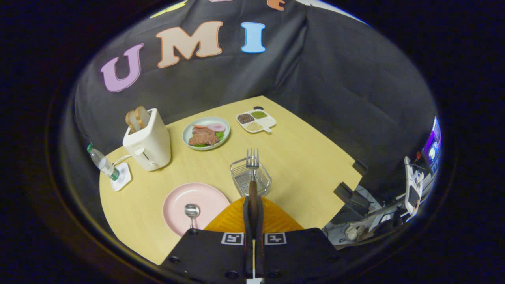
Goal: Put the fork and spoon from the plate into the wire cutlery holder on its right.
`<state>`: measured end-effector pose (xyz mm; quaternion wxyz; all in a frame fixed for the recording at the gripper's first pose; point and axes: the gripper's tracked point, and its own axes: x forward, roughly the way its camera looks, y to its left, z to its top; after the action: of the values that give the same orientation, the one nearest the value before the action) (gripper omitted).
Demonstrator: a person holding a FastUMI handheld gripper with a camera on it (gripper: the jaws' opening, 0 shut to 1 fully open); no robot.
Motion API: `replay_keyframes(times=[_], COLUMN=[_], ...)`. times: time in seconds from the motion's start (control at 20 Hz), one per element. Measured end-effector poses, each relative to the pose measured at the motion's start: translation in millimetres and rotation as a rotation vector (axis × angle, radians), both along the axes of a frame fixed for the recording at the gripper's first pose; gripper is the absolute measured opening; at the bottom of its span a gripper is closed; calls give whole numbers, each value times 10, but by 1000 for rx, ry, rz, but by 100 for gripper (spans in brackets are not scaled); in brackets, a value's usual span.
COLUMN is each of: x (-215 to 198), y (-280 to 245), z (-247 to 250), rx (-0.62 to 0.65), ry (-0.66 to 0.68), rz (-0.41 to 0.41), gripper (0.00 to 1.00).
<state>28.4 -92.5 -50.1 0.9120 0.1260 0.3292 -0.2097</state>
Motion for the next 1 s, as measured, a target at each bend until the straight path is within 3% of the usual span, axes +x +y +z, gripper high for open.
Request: replay_keyframes(times=[0.2,0.45,0.85,1.0], x=[69,152,336,413], y=[55,-28,-127,-175], z=[-228,-473,-640,-626], rx=[97,101,147,147], ry=[92,229,311,325], rz=[12,56,127,162], gripper=[5,5,6,13])
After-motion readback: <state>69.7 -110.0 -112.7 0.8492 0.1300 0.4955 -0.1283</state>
